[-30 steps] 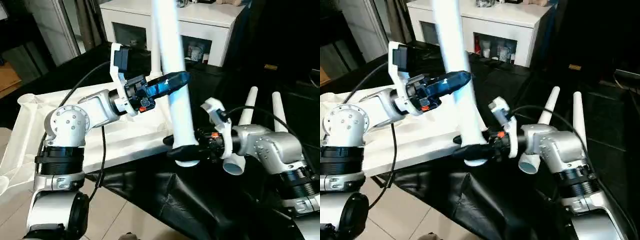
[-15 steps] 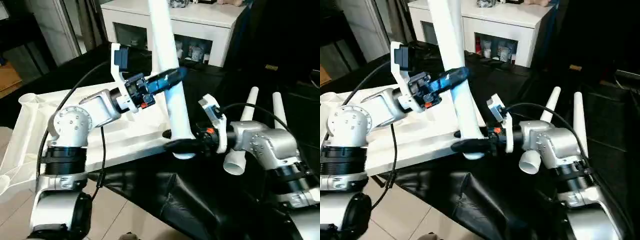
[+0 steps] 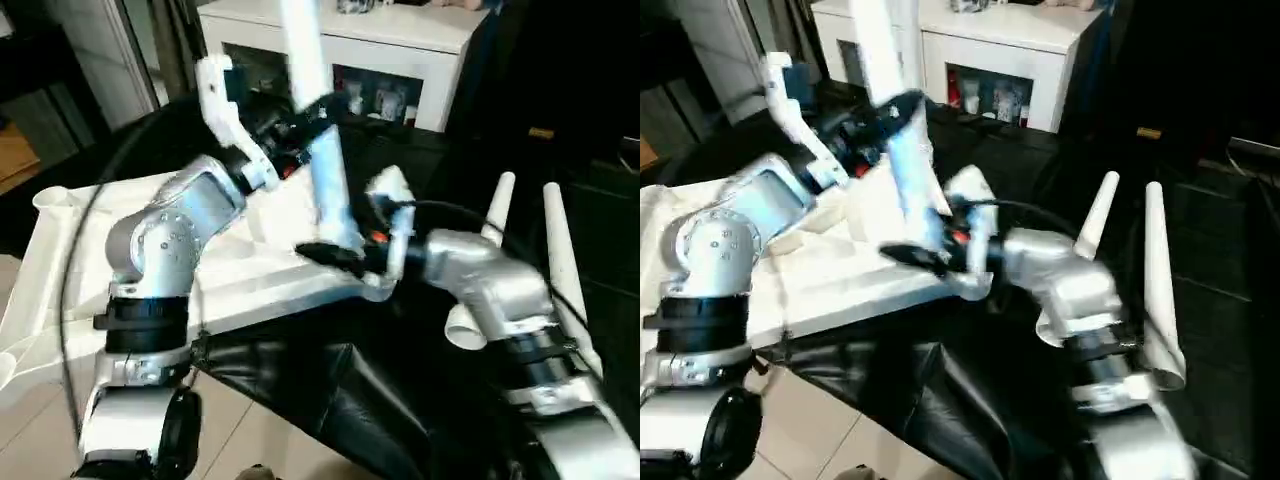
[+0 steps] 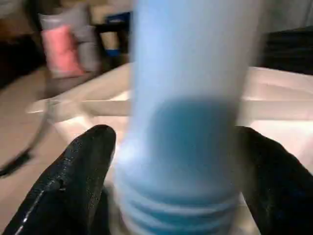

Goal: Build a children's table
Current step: Insert table leg to table base

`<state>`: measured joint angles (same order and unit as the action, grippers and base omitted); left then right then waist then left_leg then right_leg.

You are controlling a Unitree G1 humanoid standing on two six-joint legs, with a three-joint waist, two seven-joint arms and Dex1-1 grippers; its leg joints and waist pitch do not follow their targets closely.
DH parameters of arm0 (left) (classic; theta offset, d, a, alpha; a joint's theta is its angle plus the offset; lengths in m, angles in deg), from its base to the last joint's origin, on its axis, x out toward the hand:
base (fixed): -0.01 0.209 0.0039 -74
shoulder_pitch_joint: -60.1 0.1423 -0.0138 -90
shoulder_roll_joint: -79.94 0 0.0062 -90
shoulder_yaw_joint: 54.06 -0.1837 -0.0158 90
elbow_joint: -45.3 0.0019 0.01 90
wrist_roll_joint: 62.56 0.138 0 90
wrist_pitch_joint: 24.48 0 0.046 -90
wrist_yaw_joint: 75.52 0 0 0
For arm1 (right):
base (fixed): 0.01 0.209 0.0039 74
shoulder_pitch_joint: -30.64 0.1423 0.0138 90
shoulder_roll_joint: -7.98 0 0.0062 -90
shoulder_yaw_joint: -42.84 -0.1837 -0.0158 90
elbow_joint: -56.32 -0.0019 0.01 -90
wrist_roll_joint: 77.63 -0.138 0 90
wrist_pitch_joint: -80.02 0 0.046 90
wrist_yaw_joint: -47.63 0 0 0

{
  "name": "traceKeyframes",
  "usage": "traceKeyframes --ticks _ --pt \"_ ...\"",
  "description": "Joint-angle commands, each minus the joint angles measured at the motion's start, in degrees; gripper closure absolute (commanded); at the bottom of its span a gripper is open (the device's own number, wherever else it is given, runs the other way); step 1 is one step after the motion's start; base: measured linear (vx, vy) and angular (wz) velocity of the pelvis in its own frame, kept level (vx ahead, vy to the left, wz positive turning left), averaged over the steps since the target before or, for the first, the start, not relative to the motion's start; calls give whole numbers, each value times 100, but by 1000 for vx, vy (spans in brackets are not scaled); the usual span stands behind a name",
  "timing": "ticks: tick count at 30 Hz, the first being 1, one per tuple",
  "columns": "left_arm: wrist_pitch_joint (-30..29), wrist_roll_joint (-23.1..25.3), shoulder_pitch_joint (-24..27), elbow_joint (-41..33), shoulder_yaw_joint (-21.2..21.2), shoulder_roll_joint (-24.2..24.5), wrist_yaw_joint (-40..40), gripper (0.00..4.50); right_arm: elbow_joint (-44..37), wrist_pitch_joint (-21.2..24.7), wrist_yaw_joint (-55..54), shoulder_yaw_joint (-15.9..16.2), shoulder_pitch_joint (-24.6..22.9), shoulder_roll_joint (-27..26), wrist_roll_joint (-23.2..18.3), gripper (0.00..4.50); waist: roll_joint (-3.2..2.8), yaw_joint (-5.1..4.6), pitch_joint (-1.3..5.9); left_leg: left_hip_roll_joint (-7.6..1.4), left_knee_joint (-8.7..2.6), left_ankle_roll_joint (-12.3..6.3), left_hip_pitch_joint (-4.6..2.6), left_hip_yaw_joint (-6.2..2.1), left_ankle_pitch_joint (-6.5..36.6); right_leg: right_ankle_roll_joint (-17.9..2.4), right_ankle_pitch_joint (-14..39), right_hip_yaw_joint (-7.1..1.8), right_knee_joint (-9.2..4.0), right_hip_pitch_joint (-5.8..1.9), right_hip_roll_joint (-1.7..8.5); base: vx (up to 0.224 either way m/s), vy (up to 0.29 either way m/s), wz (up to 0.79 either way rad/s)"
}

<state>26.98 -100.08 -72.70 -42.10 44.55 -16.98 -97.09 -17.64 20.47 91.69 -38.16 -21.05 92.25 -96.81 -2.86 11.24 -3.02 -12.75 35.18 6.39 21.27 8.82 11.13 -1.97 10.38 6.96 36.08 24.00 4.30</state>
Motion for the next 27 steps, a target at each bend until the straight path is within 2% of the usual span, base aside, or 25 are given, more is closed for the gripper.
traceKeyframes --ticks 1,2,3,7,9,10,12,15,16,17,18,19,20,22,23,24,25,26,27 --pt "55 98 18 -134 -86 36 85 266 83 20 -535 -208 133 -194 78 85 65 -22 462 -19 -370 -7 1 30 449 -342 1498 -333 -468 -370 378 0 0 0" --pt "69 141 46 -139 -134 32 106 266 211 127 -885 -356 196 -446 2 92 53 -42 460 -26 -386 7 8 22 478 -383 1436 -341 -458 -356 381 0 0 0" --pt "62 145 60 -155 -138 24 114 266 244 116 -932 -356 200 -498 20 92 67 -42 464 -29 -394 25 5 14 497 -381 1417 -329 -459 -373 379 0 0 0" --pt "77 223 122 -243 -142 0 168 266 317 113 -901 -179 172 -600 174 135 70 -31 477 -35 -385 63 -10 22 484 -476 995 -355 -408 -371 381 0 0 0" --pt "92 235 114 -231 -131 -2 166 266 321 113 -904 -142 178 -590 206 145 71 -42 473 -29 -385 56 10 21 457 -506 880 -358 -391 -387 376 0 0 0" --pt "126 254 94 -199 -110 -1 173 266 318 122 -933 -106 187 -580 235 156 92 -41 475 -23 -381 49 13 25 412 -501 801 -360 -390 -397 378 0 0 0" --pt "132 254 86 -183 -107 7 163 266 316 127 -905 -94 192 -563 235 182 85 -40 471 -18 -384 48 18 25 423 -488 854 -360 -390 -400 380 0 0 0" --pt "158 306 54 -116 -151 70 76 266 259 144 -598 -118 243 -451 136 188 62 -36 472 -14 -379 43 19 26 475 -436 951 -358 -408 -404 380 0 0 0" --pt "154 379 47 -91 -192 113 92 266 219 131 -398 -117 240 -417 46 190 66 -28 476 -18 -377 37 13 26 473 -420 945 -359 -408 -403 378 0 0 0" --pt "49 486 14 -25 -235 181 197 210 140 127 -135 -105 228 -359 -66 191 51 -25 472 -23 -379 43 13 21 468 -424 932 -363 -403 -396 378 0 0 0" --pt "-91 350 11 -15 -218 218 60 196 30 119 159 -68 202 -276 -167 191 61 -25 475 -23 -376 34 14 21 488 -421 918 -361 -403 -404 377 0 0 0" --pt "-380 73 19 -38 -192 288 -211 196 -173 108 636 -4 139 -137 -335 192 74 -25 478 -11 -368 1 22 28 498 -453 878 -356 -388 -421 371 0 0 0" --pt "-457 -13 19 -40 -183 308 -310 190 -250 106 812 17 113 -86 -402 192 57 -13 474 -7 -362 -54 28 29 503 -452 901 -353 -399 -422 367 0 0 0" --pt "-653 -389 49 -17 -168 451 -947 161 -748 433 1723 30 -44 213 -982 193 75 12 479 -12 -343 -132 29 33 416 -533 814 -360 -385 -429 363 0 0 0" --pt "-653 -389 49 -17 -168 451 -947 151 -748 433 1723 30 -44 213 -982 193 72 9 489 -10 -338 -171 38 31 356 -580 729 -356 -370 -431 356 0 0 0" --pt "-548 -377 129 -95 -389 651 -1510 151 -875 574 1972 33 -66 341 -1137 193 59 8 478 -22 -342 -198 41 23 339 -626 729 -344 -395 -410 360 0 0 0" --pt "-571 -396 130 -93 -407 673 -1573 149 -887 600 2010 41 -66 369 -1154 193 67 2 479 -14 -342 -198 57 25 378 -613 816 -342 -383 -433 365 0 0 0" --pt "-668 -543 98 -81 -397 716 -1758 149 -906 658 2135 53 -69 437 -1193 193 40 -3 475 -7 -340 -174 43 24 418 -604 920 -335 -395 -420 362 0 0 0" --pt "-726 -634 70 -67 -363 719 -1808 150 -906 670 2176 54 -69 457 -1204 193 48 -12 472 -10 -342 -175 41 30 439 -600 972 -339 -412 -418 364 0 0 0"
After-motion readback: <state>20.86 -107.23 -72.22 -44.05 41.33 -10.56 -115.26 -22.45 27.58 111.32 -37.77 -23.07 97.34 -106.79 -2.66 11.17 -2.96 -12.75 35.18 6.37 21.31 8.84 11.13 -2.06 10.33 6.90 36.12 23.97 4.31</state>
